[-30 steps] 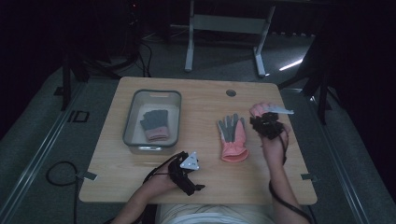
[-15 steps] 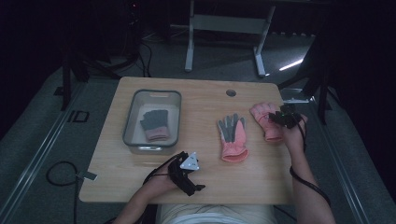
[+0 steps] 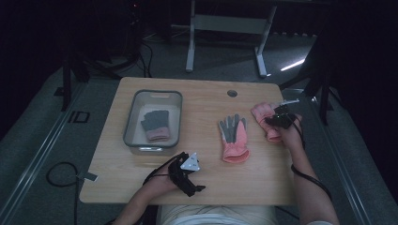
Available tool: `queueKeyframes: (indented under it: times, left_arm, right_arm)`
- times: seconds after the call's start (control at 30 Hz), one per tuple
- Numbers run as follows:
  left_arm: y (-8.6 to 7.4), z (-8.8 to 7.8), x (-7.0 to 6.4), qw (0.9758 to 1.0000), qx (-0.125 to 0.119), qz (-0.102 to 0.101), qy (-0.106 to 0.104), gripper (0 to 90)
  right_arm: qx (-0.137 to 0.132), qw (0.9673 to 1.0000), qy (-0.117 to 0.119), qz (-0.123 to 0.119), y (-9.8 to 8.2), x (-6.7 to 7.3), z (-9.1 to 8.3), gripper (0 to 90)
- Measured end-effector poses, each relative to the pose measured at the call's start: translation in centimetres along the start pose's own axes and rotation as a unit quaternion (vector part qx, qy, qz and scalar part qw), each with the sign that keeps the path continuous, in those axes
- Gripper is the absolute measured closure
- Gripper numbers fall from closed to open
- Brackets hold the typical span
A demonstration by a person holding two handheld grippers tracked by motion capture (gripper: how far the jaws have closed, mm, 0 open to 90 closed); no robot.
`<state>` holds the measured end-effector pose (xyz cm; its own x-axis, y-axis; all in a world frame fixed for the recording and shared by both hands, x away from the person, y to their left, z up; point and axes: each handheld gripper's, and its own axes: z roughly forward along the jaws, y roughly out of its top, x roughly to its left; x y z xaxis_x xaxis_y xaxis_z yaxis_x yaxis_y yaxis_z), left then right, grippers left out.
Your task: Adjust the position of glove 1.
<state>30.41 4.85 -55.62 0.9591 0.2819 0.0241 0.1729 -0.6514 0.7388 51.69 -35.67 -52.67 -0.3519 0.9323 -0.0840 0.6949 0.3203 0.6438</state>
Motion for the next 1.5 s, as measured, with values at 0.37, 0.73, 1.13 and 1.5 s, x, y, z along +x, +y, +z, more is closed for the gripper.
queueKeyframes:
  times: [0.37, 0.73, 1.13, 1.5]
  left_arm:
    - [0.0, -0.1, 0.0, 1.0000, -0.004, -0.001, 0.000, 2.6]
    - [0.0, 0.0, 0.0, 1.0000, 0.000, 0.001, -0.002, 2.6]
    - [0.0, 0.0, 0.0, 1.0000, 0.002, 0.004, -0.003, 2.6]
    - [0.0, 0.1, -0.1, 0.9999, 0.007, 0.014, -0.002, 2.6]
  right_arm:
    - [-0.006, 0.9995, -0.007, 0.031, 0.0, 0.1, -0.8, 85.0]
    - [-0.050, 0.9947, -0.029, 0.084, 0.1, 1.5, -7.3, 85.9]
    - [-0.058, 0.9918, -0.023, 0.112, -2.8, 4.2, -12.0, 86.0]
    - [-0.033, 0.9912, -0.044, 0.121, -5.5, 5.0, -10.3, 85.8]
